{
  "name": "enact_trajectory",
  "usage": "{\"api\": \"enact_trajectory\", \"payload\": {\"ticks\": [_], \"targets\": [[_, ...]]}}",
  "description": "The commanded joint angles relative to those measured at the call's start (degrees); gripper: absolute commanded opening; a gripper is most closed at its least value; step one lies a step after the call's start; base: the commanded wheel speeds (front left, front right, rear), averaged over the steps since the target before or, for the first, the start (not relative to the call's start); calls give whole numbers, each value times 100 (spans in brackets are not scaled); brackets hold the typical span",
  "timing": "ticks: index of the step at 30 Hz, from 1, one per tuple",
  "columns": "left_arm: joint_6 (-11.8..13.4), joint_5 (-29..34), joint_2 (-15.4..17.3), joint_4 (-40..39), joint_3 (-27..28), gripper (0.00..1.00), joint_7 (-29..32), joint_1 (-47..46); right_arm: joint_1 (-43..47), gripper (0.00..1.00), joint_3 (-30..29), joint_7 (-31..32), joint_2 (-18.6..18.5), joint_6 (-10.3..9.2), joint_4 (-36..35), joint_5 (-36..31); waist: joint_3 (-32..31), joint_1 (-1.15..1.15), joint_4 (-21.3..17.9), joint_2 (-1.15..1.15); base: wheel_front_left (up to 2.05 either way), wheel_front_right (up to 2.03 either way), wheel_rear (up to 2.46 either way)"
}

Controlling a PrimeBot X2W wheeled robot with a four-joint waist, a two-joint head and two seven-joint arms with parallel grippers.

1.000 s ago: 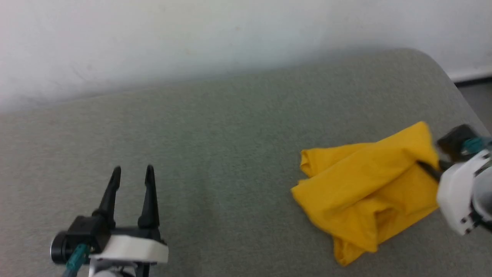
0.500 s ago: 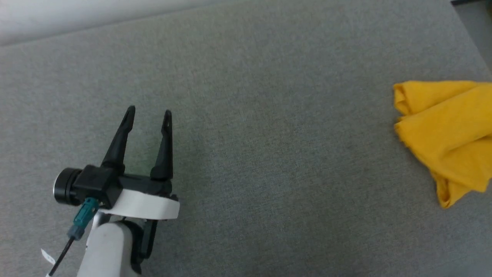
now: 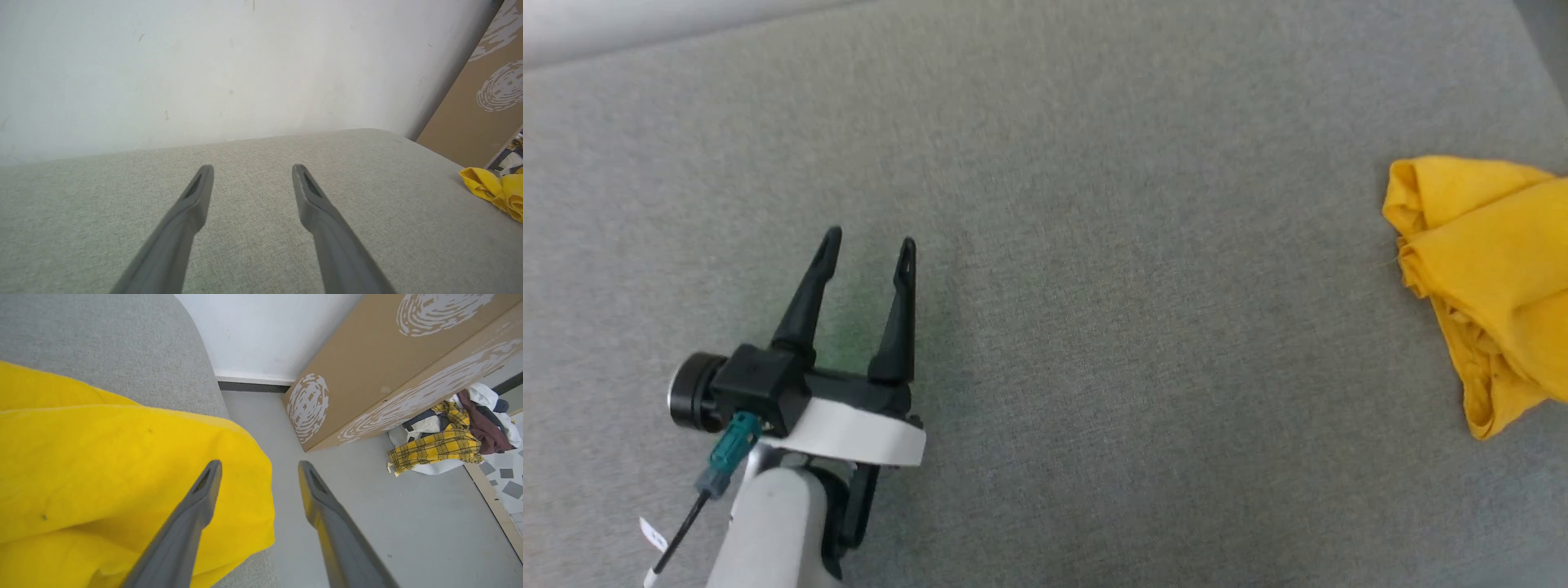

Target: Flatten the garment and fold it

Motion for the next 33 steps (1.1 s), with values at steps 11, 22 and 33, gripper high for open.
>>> {"api": "enact_trajectory", "payload": {"ticks": [11,22,33], "targets": [[141,-339,-154,342,233,100,-121,858,1446,100,-7,46,752,-11,-1177,145,-1514,0,297,0,0,0,0],[226,-358,-184,482,574,100,-125,1321,2635,100,36,544,2229,-11,-3590,35,-1895,0,869,0,0,0,0],[248,-379,47,758,1032,100,-125,1657,3210,100,153,830,2906,-11,-5133,-584,-2267,0,1256,0,0,0,0]]}}
